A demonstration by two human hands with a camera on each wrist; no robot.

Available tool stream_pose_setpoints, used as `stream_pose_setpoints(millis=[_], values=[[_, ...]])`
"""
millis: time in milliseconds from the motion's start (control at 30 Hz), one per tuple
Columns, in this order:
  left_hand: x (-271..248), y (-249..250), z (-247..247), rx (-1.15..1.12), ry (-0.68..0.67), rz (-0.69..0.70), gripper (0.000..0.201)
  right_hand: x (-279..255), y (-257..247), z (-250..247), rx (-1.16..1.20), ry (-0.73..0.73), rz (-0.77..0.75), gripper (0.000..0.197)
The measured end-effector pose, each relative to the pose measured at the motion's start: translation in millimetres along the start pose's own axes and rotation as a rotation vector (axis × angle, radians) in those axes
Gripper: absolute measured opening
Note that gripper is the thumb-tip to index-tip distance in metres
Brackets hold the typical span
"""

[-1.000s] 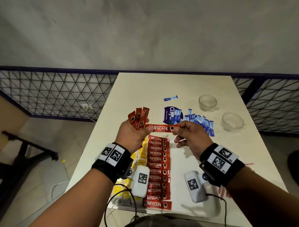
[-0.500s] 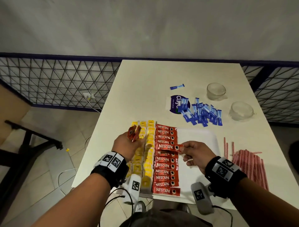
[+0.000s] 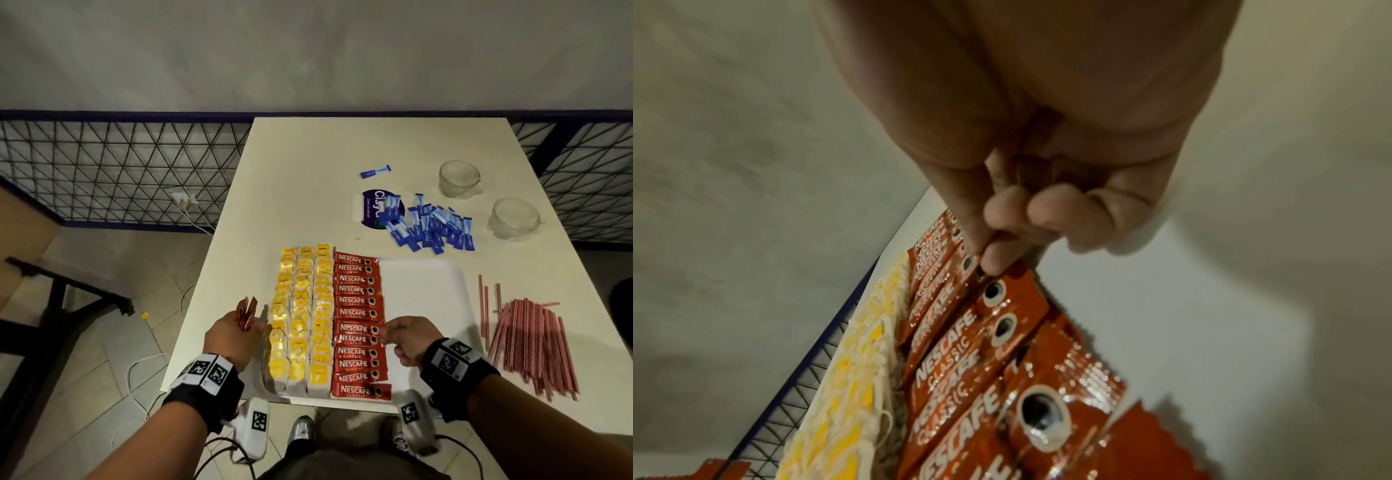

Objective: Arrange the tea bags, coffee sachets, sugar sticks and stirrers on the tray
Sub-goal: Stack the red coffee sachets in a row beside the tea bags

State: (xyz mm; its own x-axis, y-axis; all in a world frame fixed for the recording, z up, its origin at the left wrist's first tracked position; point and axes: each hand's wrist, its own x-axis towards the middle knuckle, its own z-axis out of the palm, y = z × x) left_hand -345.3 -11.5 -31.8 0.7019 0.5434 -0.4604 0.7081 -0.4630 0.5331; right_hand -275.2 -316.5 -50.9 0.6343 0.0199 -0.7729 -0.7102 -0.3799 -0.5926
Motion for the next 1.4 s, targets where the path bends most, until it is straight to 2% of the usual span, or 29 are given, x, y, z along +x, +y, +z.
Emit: stream_pose_setpoints(millis=[267, 533, 667, 733, 833, 900, 967, 1000, 1067, 1167, 1267, 1400], values=[[-0.1, -4.4, 0.7, 0.016, 0.009, 0.036, 0.015, 6.1, 0.2, 6.8, -0.012, 0.094, 0.051, 0.014], [-2.2, -2.3, -1.5, 0.03, -0.002, 0.043, 0.018, 10.1, 1.7, 7.2, -0.022, 0.098, 0.029, 0.017], [-3.9, -0.3, -3.0, 0.022, -0.016, 0.05, 0.015, 11.0, 3.2, 7.8, -0.046, 0.113, 0.013, 0.011], [-4.9, 0.1, -3.1, 0.018, -0.023, 0.048, 0.015, 9.4, 2.2, 7.8, -0.09, 0.113, -0.007, 0.019], [-10.6, 4.2, -7.7, -0.056, -0.055, 0.049, 0.027, -0.9, -6.7, 5.0, -0.21, 0.127, -0.029, 0.037], [-19.9, 11.7, -14.2, -0.195, -0.158, 0.1, 0.031, -10.6, -16.7, 1.6, -0.37, 0.198, -0.092, 0.045], [-30.4, 24.6, -21.8, -0.374, -0.313, 0.146, 0.028, -23.2, -31.6, -0.1, -0.426, 0.266, -0.246, 0.044], [-35.0, 31.9, -24.1, -0.466, -0.394, 0.163, 0.024, -31.3, -41.0, 1.4, -0.382, 0.24, -0.337, 0.039], [-41.7, 48.6, -23.0, -0.546, -0.519, 0.211, 0.021, -48.2, -60.0, 9.8, -0.275, 0.08, -0.499, 0.026], [-53.9, 78.0, -11.9, -0.486, -0.652, 0.336, 0.02, -62.4, -78.4, 23.7, -0.256, -0.09, -0.671, 0.015], [-58.9, 94.4, -4.4, -0.533, -0.699, 0.363, 0.016, -66.5, -86.1, 21.5, -0.168, -0.069, -0.733, 0.008], [-56.2, 96.1, -1.2, -0.604, -0.565, 0.323, 0.019, -63.0, -83.8, 5.2, 0.042, -0.059, -0.611, 0.014]])
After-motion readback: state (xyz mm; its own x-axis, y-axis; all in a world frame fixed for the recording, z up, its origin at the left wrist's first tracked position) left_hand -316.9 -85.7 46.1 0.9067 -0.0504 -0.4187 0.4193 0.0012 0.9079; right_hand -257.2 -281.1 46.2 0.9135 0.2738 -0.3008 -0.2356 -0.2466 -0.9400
